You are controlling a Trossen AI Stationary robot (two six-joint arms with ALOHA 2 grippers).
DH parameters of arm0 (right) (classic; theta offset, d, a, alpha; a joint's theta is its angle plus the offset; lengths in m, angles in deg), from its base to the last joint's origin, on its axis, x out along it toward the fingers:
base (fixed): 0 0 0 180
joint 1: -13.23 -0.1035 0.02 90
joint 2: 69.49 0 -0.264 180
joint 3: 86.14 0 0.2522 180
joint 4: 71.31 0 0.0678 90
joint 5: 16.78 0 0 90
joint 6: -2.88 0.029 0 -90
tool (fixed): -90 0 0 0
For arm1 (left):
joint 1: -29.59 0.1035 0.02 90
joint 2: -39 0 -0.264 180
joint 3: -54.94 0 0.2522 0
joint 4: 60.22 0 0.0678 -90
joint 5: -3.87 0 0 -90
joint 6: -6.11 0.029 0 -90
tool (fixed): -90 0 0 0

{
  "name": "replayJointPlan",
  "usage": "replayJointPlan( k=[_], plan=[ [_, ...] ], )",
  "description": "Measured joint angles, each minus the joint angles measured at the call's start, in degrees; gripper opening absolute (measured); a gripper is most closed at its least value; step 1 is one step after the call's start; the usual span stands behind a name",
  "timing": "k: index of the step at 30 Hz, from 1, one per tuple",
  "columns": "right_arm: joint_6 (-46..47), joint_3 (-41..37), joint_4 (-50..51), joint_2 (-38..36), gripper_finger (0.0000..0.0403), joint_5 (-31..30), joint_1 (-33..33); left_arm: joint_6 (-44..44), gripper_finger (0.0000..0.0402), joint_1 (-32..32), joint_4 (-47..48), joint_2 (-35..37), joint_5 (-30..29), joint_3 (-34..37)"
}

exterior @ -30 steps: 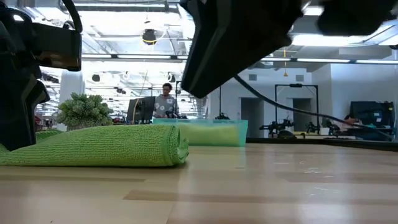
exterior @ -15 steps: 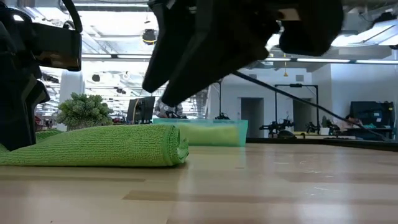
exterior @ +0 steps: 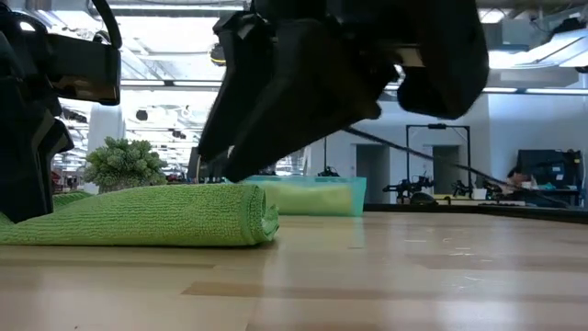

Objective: Roll microfiber towels into tight, uniform cylinder then place into a basket
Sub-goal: Roll the green microfiber cloth

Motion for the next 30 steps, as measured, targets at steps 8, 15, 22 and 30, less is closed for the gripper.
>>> replayJointPlan(
  k=[8,15,22,30],
  plan=[
    [1.4,-4.0,-5.4,0.0,0.0224,1.4,0.8,0.0,0.0075,0.0,0.0,0.0,0.0,0.0],
    [3.0,-6.6,-8.4,0.0,0.022,1.0,2.1,0.0,0.0075,0.0,0.0,0.0,0.0,0.0],
    [7.2,-8.4,-8.6,0.0,0.0219,0.9,3.5,0.2,0.0075,0.0,0.3,0.0,0.0,-0.3],
    [11.9,-8.3,-9.3,1.6,0.0212,1.1,4.5,4.5,0.0075,0.0,1.4,-0.3,-1.0,-3.1]
  ],
)
